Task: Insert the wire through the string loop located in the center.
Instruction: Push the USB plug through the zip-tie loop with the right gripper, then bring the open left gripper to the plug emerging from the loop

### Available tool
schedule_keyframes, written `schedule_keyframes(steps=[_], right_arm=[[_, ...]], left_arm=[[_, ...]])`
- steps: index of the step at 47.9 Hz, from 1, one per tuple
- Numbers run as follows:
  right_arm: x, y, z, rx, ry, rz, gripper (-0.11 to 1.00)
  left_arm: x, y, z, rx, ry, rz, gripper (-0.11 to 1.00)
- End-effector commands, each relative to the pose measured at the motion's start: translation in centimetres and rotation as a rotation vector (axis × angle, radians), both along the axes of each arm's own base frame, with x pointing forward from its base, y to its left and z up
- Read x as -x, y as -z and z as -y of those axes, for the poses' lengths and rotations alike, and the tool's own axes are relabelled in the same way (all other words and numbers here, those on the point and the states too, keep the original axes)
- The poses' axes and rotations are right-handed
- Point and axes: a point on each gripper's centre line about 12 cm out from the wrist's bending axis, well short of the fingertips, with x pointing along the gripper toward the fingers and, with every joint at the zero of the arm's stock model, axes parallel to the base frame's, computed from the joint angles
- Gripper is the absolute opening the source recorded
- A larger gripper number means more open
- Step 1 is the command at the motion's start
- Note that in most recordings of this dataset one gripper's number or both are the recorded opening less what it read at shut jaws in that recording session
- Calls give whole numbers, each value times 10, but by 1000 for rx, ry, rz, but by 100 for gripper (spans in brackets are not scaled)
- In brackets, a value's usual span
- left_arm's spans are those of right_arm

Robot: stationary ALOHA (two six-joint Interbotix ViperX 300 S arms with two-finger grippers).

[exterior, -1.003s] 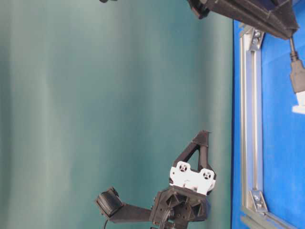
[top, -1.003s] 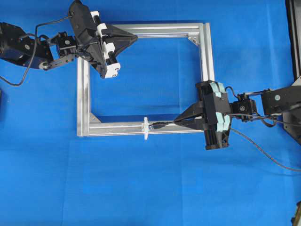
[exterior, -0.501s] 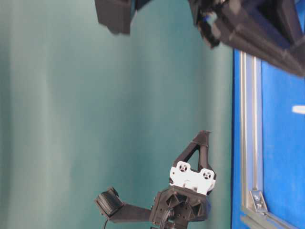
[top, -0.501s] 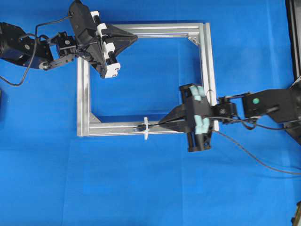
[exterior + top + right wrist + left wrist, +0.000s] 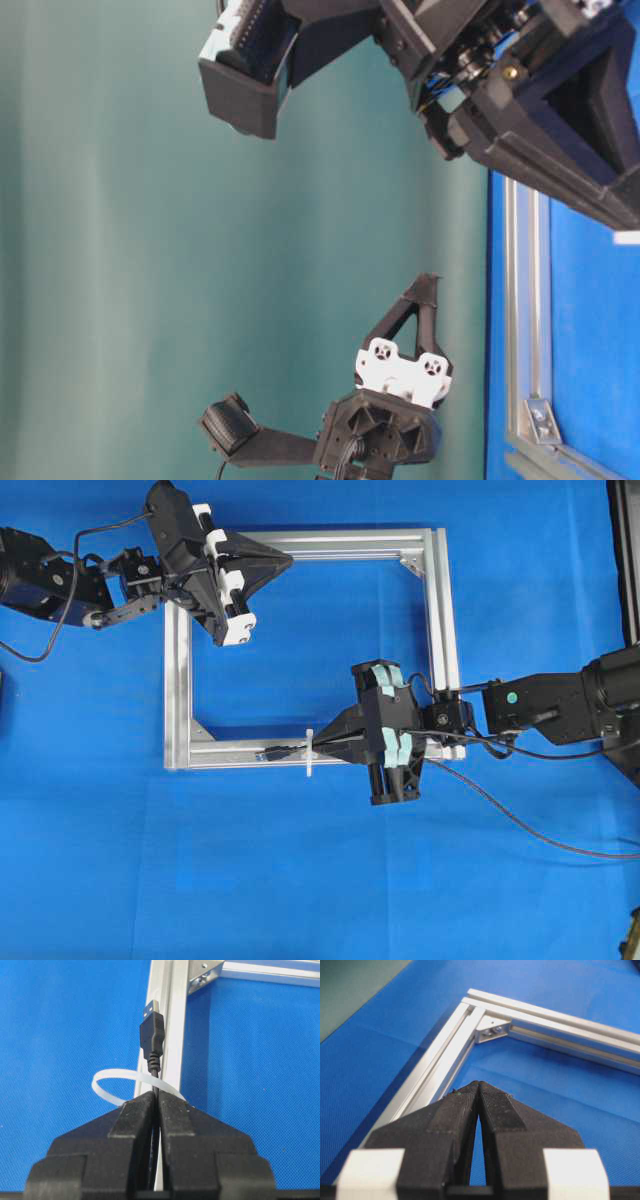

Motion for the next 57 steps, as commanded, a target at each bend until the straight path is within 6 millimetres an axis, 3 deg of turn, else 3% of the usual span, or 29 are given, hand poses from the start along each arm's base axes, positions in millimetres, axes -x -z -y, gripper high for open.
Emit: schedule_keyframes(steps=[1, 15, 25, 41, 57], right_arm=[[-5, -11, 1, -5, 4, 40, -2], [-4, -10, 1, -4, 4, 37, -2], [-4, -9, 1, -5, 5, 33, -2], [-4, -9, 1, -5, 5, 32, -2], [-4, -9, 1, -4, 4, 34, -2]], left_arm=[[-2, -16, 0, -16, 2, 50, 0], [-6, -15, 14, -9, 39, 43, 0], [-10, -11, 66, 0, 174, 29, 0], [2, -14, 142, 3, 378, 24, 0], [11, -12, 168, 6, 454, 9, 0]])
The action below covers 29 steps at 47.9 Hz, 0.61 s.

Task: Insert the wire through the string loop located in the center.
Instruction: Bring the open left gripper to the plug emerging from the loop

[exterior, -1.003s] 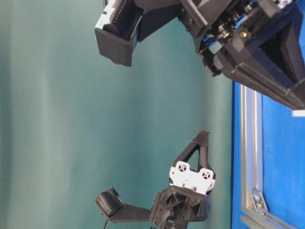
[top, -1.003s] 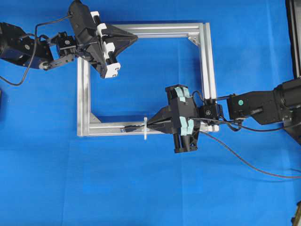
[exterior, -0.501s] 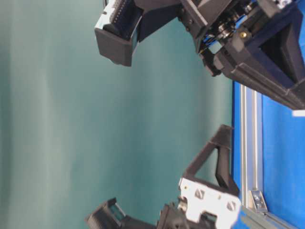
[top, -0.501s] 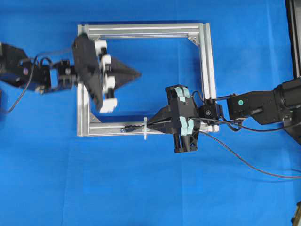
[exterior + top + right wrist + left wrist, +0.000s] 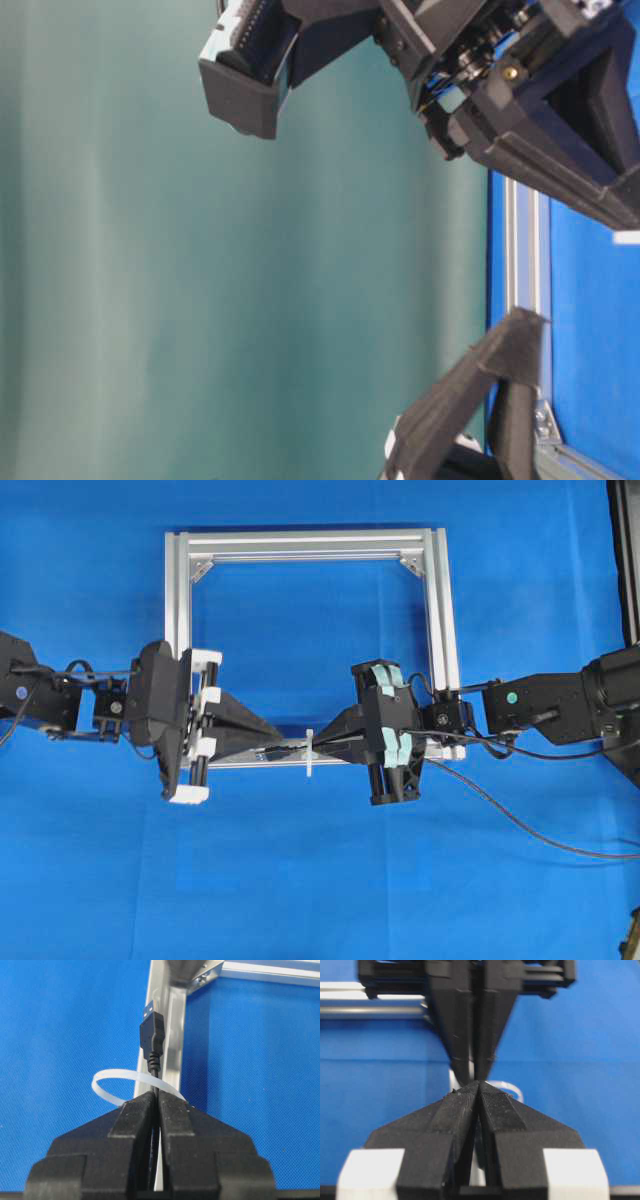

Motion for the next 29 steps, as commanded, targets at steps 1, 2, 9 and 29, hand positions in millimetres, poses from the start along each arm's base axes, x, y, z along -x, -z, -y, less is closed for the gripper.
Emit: schedule_keyframes(steps=[1, 2, 9, 29], right_arm=[[-4, -9, 0, -5, 4, 32, -2], [-3, -9, 0, -5, 4, 30, -2], [-4, -9, 0, -5, 4, 33, -2], [-4, -10, 0, -5, 4, 35, -2]], left_arm=[[-1, -10, 2, 4, 7, 26, 0], [-1, -9, 2, 3, 6, 20, 0], [-2, -7, 2, 3, 6, -11, 0], [-2, -7, 4, 2, 14, -12, 36]])
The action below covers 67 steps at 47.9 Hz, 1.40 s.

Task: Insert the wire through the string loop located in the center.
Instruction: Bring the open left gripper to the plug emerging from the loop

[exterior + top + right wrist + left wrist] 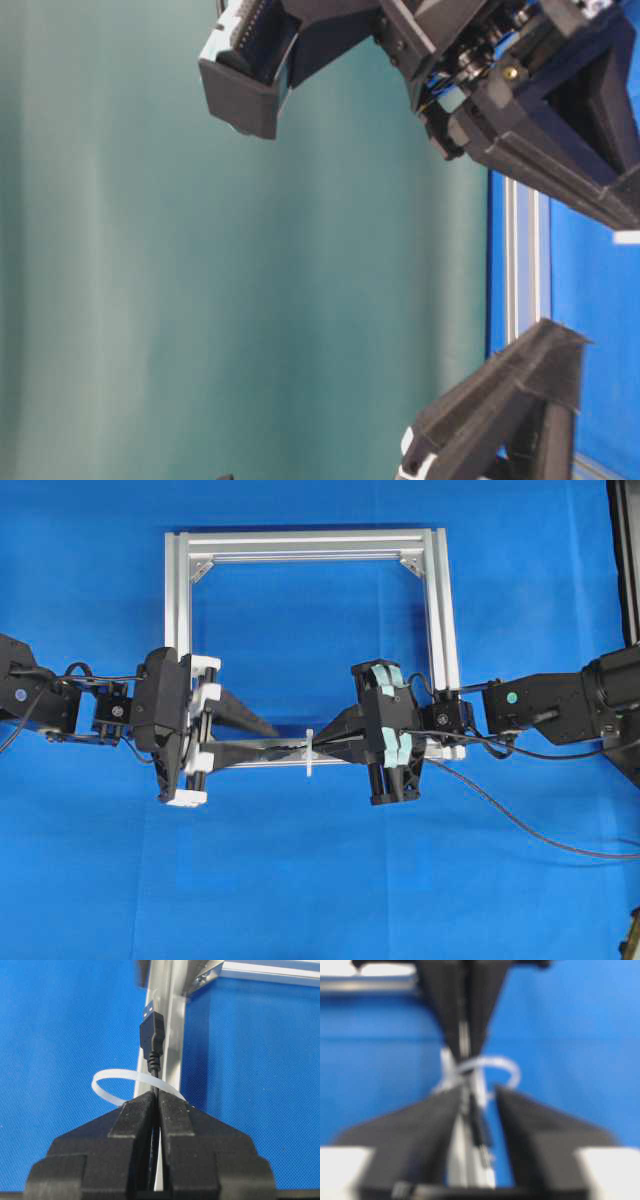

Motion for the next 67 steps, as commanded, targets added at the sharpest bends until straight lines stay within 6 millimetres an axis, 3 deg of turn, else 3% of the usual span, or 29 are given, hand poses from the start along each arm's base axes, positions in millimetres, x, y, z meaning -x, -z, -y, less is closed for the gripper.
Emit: schedule_keyframes(steps=[1, 7, 12, 31, 47, 67], right_arm=[[-4, -9, 0, -6, 4, 32, -2], [-3, -9, 0, -5, 4, 32, -2], [-4, -9, 0, -4, 3, 34, -2], [-4, -9, 0, -4, 3, 32, -2], [-4, -10, 0, -4, 2, 37, -2], [-4, -10, 0, -5, 4, 35, -2]], left_arm=[[-4, -14, 3, 5, 9, 44, 42], [-4, -14, 8, 7, 20, 47, 79], [-4, -14, 10, 6, 27, 44, 92], [-9, -12, 11, 6, 29, 30, 92], [-14, 25, 13, -9, 32, -87, 92], [-16, 26, 14, -10, 32, -88, 91]])
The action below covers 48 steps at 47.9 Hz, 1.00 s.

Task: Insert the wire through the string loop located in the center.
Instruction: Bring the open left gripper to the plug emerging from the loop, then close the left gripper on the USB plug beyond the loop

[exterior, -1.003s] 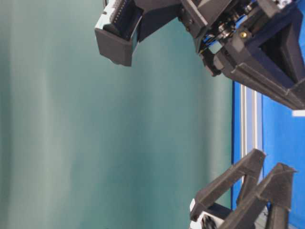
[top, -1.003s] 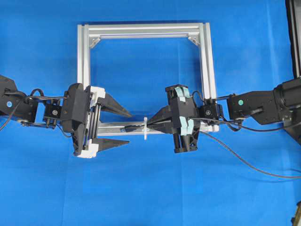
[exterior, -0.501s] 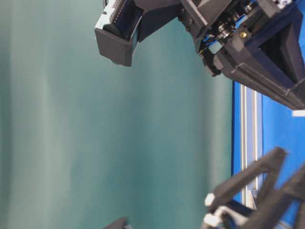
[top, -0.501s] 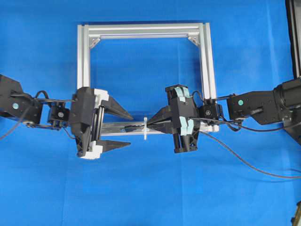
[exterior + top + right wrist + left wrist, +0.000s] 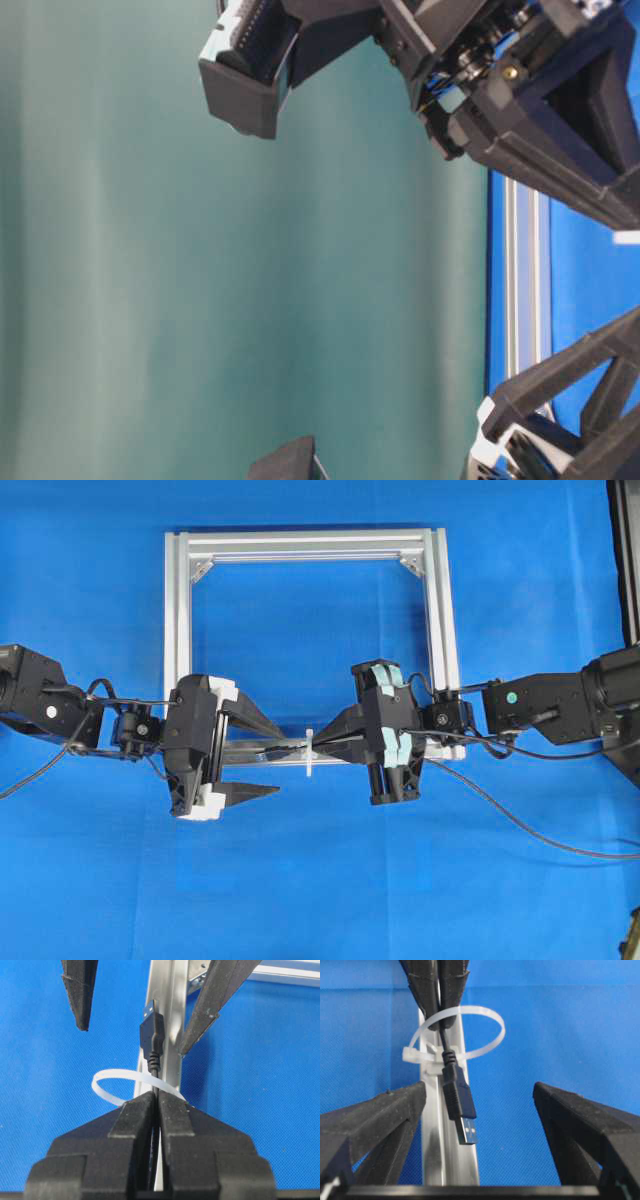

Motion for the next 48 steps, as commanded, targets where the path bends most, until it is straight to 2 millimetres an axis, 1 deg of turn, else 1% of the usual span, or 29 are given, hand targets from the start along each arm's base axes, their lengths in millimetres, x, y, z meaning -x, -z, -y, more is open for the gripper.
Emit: schedule_keyframes(steps=[1, 48], right_arm=[[-3, -9, 0, -5, 4, 35, -2], [-3, -9, 0, -4, 2, 34, -2]], left_arm=[[-4, -8, 3, 5, 5, 29, 91], [-4, -8, 3, 4, 7, 20, 90]])
